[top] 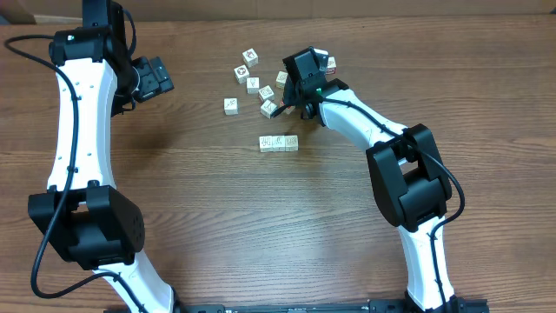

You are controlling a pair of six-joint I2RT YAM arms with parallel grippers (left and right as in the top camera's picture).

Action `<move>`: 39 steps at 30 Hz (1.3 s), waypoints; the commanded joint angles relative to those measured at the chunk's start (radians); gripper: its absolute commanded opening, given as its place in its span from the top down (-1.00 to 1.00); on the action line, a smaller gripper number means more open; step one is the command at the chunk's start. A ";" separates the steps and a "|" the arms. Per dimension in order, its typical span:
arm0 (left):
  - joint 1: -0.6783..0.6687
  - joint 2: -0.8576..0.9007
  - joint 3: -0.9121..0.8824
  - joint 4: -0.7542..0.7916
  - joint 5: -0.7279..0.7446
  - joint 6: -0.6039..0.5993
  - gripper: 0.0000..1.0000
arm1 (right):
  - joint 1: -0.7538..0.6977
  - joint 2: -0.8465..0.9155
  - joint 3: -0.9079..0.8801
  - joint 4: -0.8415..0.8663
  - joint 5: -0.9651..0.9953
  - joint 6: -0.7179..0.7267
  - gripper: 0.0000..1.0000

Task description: Form a horizontal line

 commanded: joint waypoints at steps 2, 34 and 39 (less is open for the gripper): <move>-0.013 -0.005 0.006 0.002 0.004 -0.007 -0.99 | 0.002 0.011 -0.006 0.006 0.002 -0.076 -0.10; -0.013 -0.005 0.006 0.002 0.004 -0.007 -1.00 | 0.002 0.011 -0.006 0.028 0.002 -0.075 -0.04; -0.013 -0.005 0.006 0.002 0.004 -0.007 -1.00 | 0.002 0.011 -0.006 0.028 0.002 -0.075 -0.17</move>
